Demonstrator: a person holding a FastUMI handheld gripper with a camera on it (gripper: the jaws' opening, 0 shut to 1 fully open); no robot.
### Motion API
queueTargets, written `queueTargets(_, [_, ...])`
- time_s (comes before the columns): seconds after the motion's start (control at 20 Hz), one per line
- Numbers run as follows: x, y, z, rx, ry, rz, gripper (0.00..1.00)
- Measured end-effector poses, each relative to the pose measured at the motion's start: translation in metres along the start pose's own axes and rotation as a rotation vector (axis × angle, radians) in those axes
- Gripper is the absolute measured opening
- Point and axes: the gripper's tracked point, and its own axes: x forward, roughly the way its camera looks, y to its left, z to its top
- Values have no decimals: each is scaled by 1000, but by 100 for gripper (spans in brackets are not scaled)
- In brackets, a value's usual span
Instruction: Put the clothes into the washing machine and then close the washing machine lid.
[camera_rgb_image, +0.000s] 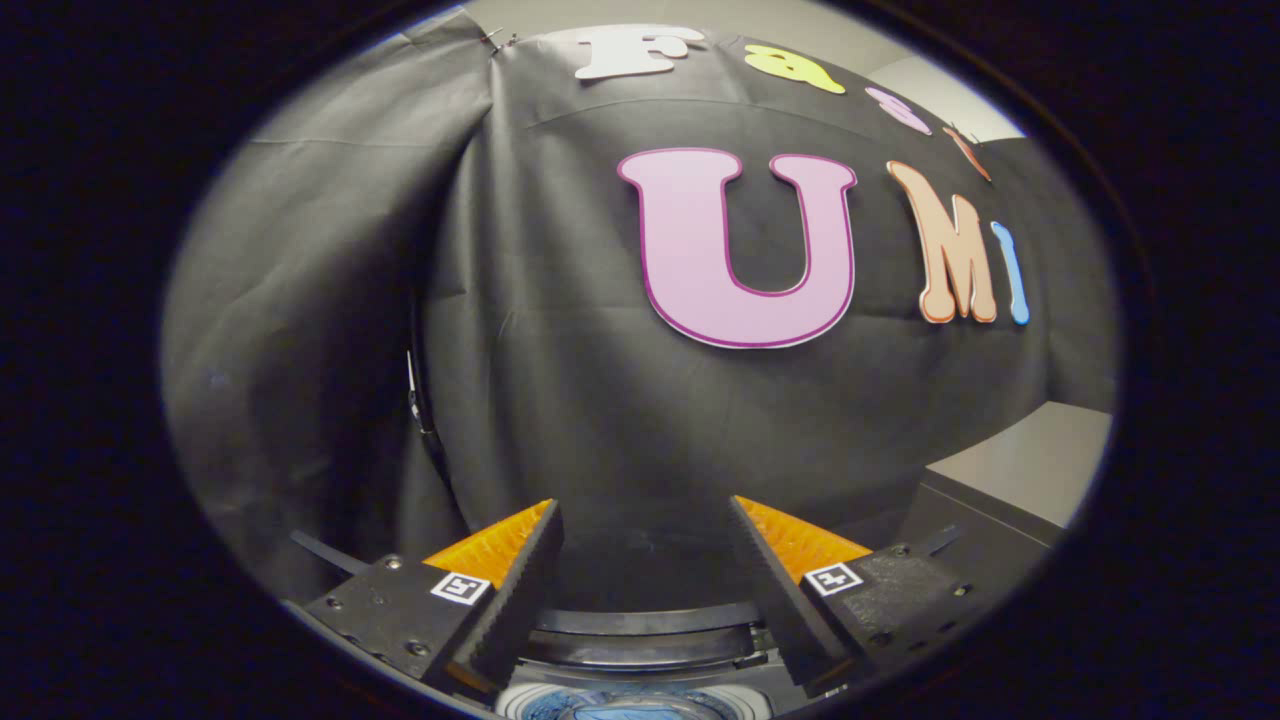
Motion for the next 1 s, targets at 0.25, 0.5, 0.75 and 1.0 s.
queueTargets(0.25, [-12,0,0,1,-36,-2,99])
queueTargets(0.5, [-27,-1,-3,3,-88,2,99])
queueTargets(0.75, [-35,-1,-7,4,-98,1,98])
queueTargets(1.0, [-41,-2,-7,6,-138,2,98])
